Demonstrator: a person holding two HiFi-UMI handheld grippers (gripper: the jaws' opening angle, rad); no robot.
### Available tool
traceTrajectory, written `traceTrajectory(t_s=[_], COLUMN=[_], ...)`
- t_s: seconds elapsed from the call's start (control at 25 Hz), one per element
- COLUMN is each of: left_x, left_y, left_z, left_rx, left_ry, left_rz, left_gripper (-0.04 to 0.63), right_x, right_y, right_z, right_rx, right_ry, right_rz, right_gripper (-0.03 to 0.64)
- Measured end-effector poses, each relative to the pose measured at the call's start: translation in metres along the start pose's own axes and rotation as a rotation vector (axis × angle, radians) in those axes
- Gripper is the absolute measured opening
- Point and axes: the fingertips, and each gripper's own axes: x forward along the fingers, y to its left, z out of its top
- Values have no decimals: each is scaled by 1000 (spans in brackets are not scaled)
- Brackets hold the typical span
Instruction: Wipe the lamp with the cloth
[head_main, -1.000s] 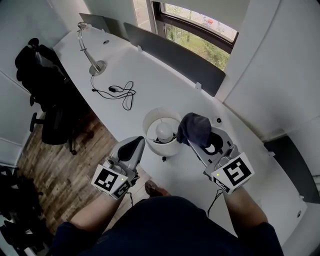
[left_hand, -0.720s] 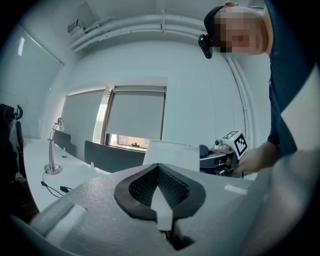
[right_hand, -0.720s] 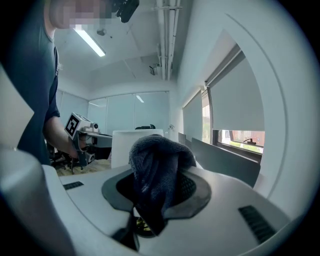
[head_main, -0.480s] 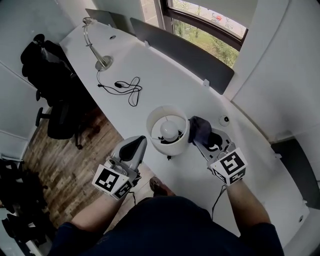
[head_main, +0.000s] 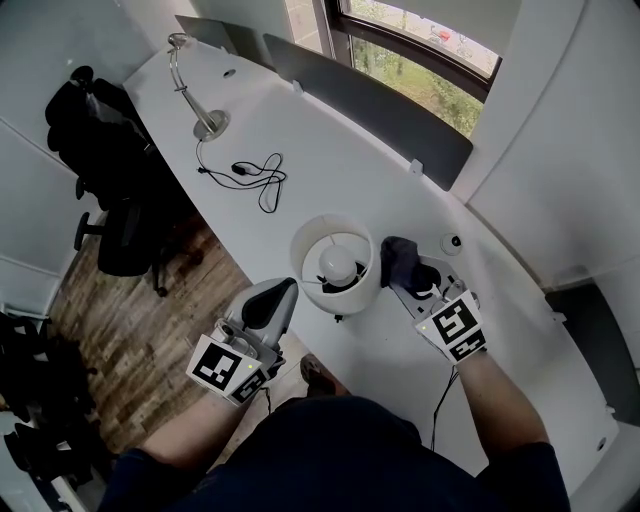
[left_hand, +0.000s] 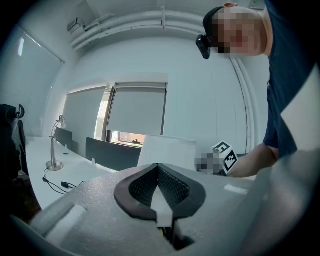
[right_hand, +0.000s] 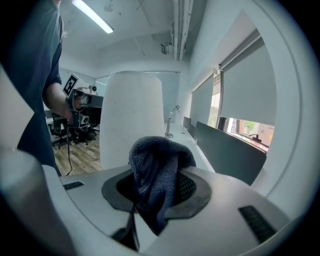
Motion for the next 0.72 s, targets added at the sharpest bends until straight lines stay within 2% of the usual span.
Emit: traceTrajectory(t_s=[0.2, 0.72], left_x=[0, 0], left_y=[1, 1], left_z=[0, 2], left_rx=[-7, -8], left_ry=[-7, -16], left_rz=[1, -20], left_gripper=[6, 6], right_x=[-10, -32], right_y=[-2, -9], right_z=[33, 119], right_rx=[-58, -122], right_ry=[-47, -200], right_rz=[8, 12], right_gripper=[123, 123])
